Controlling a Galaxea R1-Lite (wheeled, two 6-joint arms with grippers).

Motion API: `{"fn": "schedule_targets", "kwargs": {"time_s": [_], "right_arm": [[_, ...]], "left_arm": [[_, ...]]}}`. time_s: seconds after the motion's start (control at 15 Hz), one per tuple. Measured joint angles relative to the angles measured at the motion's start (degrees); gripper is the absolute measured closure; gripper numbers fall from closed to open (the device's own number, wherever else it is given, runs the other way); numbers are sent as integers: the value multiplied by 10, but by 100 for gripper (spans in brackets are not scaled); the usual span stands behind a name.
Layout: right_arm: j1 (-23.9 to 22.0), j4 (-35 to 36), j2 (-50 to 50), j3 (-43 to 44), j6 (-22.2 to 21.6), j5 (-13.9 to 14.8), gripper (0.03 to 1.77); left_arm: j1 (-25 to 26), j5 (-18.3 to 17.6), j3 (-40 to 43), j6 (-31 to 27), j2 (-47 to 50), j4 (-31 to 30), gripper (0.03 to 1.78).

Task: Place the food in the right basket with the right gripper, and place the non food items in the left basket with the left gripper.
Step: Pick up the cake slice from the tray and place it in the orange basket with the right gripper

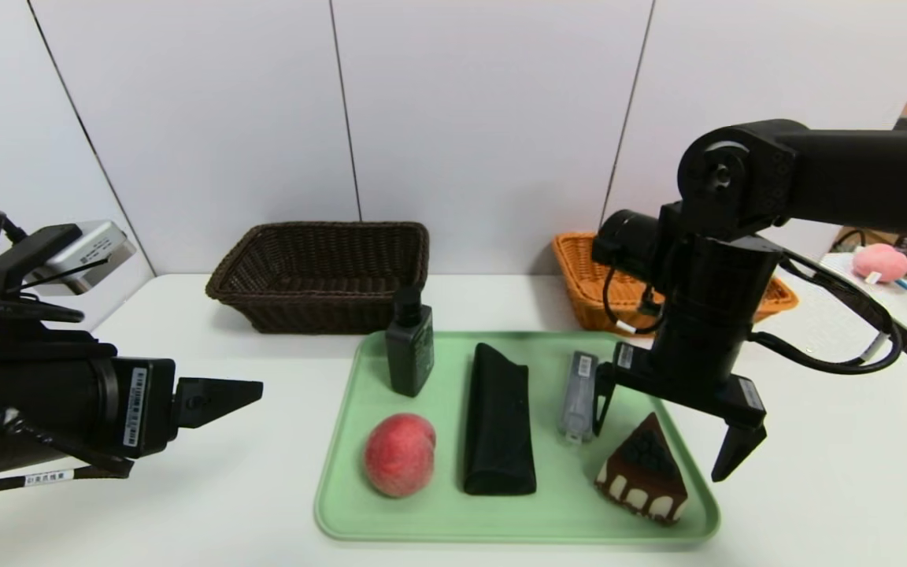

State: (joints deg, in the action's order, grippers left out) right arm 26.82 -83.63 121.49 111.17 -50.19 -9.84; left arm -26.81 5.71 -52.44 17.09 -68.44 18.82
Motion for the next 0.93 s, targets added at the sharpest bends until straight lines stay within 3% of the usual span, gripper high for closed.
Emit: {"fn": "schedule_targets", "kwargs": {"time_s": [0.4, 0.67, 0.8, 0.93], "right_arm": [[-5, -15, 30, -3, 4, -12, 9], [-5, -15, 39, -4, 4, -32, 73], [-5, -15, 42, -4, 2, -42, 92], [-5, -15, 42, -5, 1, -44, 100]], "left_arm": [[0, 0, 6, 0, 19, 4, 12], [0, 0, 8, 1, 32, 14, 12], [0, 0, 8, 1, 42, 21, 12], [0, 0, 8, 1, 51, 29, 12]]}}
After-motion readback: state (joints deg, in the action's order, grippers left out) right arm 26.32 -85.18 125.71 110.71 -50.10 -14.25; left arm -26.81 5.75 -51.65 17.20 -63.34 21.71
